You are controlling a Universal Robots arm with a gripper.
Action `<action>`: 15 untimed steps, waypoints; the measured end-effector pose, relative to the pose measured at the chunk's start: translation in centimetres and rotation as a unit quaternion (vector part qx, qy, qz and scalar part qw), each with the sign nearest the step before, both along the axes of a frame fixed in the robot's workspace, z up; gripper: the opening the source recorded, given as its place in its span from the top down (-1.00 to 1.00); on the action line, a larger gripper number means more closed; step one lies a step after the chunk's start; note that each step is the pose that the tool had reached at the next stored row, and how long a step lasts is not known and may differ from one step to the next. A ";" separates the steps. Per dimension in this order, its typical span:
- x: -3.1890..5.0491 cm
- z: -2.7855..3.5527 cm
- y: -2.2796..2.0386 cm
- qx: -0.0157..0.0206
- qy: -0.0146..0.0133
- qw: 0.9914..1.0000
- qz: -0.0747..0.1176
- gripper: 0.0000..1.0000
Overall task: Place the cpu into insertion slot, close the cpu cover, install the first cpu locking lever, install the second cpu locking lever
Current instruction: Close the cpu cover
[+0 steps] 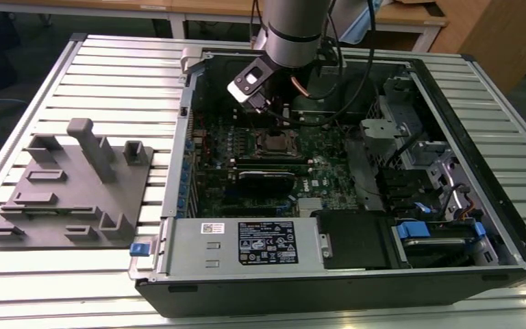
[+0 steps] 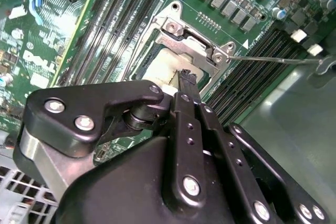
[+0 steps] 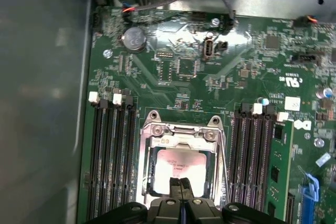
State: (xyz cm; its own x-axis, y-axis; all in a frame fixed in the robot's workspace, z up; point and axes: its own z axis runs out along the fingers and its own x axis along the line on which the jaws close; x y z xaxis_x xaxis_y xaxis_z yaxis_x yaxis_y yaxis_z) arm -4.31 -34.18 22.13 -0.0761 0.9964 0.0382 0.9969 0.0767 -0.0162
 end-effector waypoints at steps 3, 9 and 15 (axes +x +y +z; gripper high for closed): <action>0.00 0.00 0.00 0.000 0.000 1.000 0.022 0.79; 0.00 -0.01 0.00 0.000 0.000 0.998 0.068 0.79; 0.00 -0.01 0.00 0.000 0.000 0.994 0.111 0.79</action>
